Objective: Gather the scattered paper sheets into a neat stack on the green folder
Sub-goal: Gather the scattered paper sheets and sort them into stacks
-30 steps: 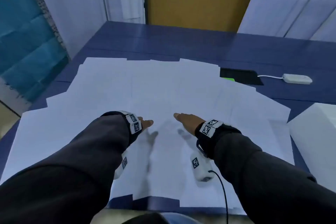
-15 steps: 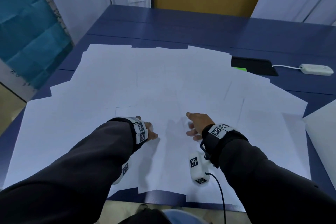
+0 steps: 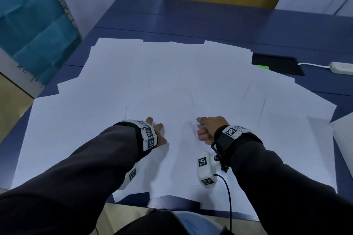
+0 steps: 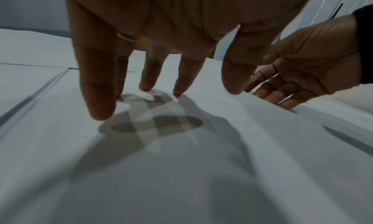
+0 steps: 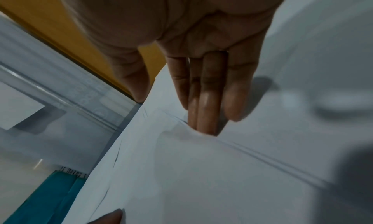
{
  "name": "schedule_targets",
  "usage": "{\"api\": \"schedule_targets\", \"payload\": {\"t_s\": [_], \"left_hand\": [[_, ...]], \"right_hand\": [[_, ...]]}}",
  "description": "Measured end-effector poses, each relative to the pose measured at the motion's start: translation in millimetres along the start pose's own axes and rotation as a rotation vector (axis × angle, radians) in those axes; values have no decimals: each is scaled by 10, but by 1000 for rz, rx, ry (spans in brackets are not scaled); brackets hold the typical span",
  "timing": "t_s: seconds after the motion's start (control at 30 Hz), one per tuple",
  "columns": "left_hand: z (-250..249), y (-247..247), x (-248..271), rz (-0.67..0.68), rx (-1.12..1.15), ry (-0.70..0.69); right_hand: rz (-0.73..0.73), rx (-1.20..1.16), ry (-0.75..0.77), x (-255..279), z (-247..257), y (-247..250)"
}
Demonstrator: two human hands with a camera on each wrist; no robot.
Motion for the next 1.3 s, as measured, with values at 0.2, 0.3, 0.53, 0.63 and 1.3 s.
{"api": "schedule_targets", "payload": {"t_s": [0.2, 0.3, 0.53, 0.63, 1.3], "left_hand": [[70, -57, -14, -7, 21, -38], [116, -83, -30, -20, 43, -51], [176, -79, 15, -48, 97, -71], [199, -78, 15, -43, 120, -84], [713, 87, 5, -231, 501, 2]], "right_hand": [[-57, -18, -1, 4, 37, 27], [-65, 4, -30, 20, -36, -17], [-69, 126, -60, 45, -67, -81], [-30, 250, -92, 28, -115, -150], [31, 270, 357, 80, 157, -82]]}}
Point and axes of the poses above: each hand's wrist, its own x-axis away from the middle knuckle, its own y-axis out of the back of the hand, z = x × y, the point moved 10 cm from there along -x, towards the middle knuckle, and after that the axes turned 13 degrees about -x, right-handed, at the moved point
